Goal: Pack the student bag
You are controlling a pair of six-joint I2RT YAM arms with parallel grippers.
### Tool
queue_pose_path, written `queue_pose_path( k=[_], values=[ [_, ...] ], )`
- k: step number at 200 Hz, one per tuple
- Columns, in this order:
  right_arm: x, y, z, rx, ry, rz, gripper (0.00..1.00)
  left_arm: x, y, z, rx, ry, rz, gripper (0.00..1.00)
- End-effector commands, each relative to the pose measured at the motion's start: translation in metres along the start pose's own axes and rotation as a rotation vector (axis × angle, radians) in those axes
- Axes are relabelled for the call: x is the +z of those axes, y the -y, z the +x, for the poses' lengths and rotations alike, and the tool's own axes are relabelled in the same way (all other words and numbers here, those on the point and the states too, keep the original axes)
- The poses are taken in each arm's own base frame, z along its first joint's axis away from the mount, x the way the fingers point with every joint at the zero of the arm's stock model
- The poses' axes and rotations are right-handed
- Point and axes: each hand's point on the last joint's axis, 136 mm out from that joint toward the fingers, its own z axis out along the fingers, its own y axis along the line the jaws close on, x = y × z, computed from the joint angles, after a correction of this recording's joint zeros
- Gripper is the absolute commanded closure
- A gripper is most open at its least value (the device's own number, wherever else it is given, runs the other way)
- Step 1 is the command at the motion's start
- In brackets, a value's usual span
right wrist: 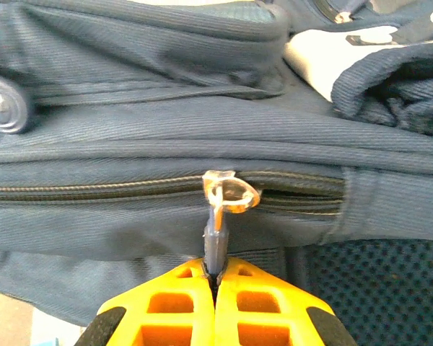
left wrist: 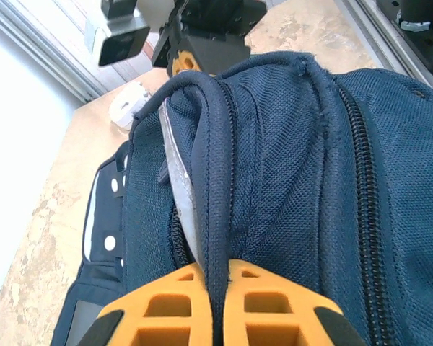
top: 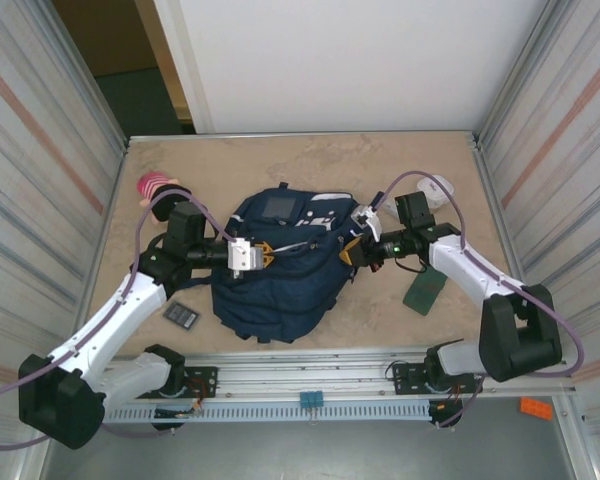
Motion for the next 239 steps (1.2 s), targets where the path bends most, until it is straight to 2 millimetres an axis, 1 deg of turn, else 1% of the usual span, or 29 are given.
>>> queue_pose_path(
  k=[1,24,44,66,75,87,95,113,133,139,154,161,172,199,222,239],
  values=[
    [-0.003,-0.025,-0.003,-0.061,0.005,-0.056,1.0,-0.01,-0.028,-0.021,0.091,0.042,-0.126,1.0],
    [0.0,-0.032,-0.003,-0.066,-0.01,-0.066,1.0,-0.01,-0.032,-0.019,0.079,0.031,-0.15,1.0],
    [0.004,-0.044,-0.003,-0.084,-0.04,-0.074,1.0,-0.008,-0.04,-0.014,0.063,-0.005,-0.193,1.0],
    [0.006,-0.054,-0.005,-0.11,-0.041,-0.078,1.0,-0.004,-0.037,-0.012,0.066,-0.022,-0.188,1.0],
    [0.006,-0.054,-0.006,-0.112,-0.034,-0.073,1.0,-0.003,-0.035,-0.014,0.068,-0.01,-0.178,1.0],
    [0.007,-0.047,-0.009,-0.104,-0.022,-0.037,1.0,-0.003,-0.03,-0.018,0.073,0.017,-0.159,1.0],
    [0.008,-0.04,-0.011,-0.094,-0.018,-0.007,0.89,-0.002,-0.028,-0.02,0.076,0.032,-0.15,1.0],
    [0.009,-0.03,-0.016,-0.073,0.003,0.017,0.77,-0.002,-0.024,-0.025,0.077,0.064,-0.126,1.0],
    [0.01,-0.023,-0.02,-0.043,0.018,0.013,0.74,-0.002,-0.021,-0.027,0.078,0.077,-0.112,1.0],
    [0.01,-0.022,-0.021,-0.037,0.018,0.01,0.75,-0.002,-0.021,-0.027,0.078,0.077,-0.111,1.0],
    [0.01,-0.022,-0.022,-0.035,0.019,-0.004,0.86,-0.002,-0.021,-0.025,0.073,0.066,-0.113,1.0],
    [0.01,-0.023,-0.021,-0.035,0.019,-0.005,0.93,-0.002,-0.023,-0.023,0.068,0.056,-0.12,1.0],
    [0.008,-0.024,-0.02,-0.038,0.018,-0.007,1.0,-0.002,-0.024,-0.022,0.057,0.045,-0.131,1.0],
    [0.004,-0.032,-0.021,-0.051,0.031,-0.011,1.0,0.0,-0.032,-0.016,0.019,-0.009,-0.182,1.0],
    [0.004,-0.048,-0.025,-0.072,0.034,-0.038,1.0,0.006,-0.044,-0.006,-0.041,-0.096,-0.259,1.0],
    [0.009,-0.062,-0.025,-0.088,0.016,-0.049,1.0,0.01,-0.054,0.002,-0.117,-0.166,-0.325,1.0]
  ],
)
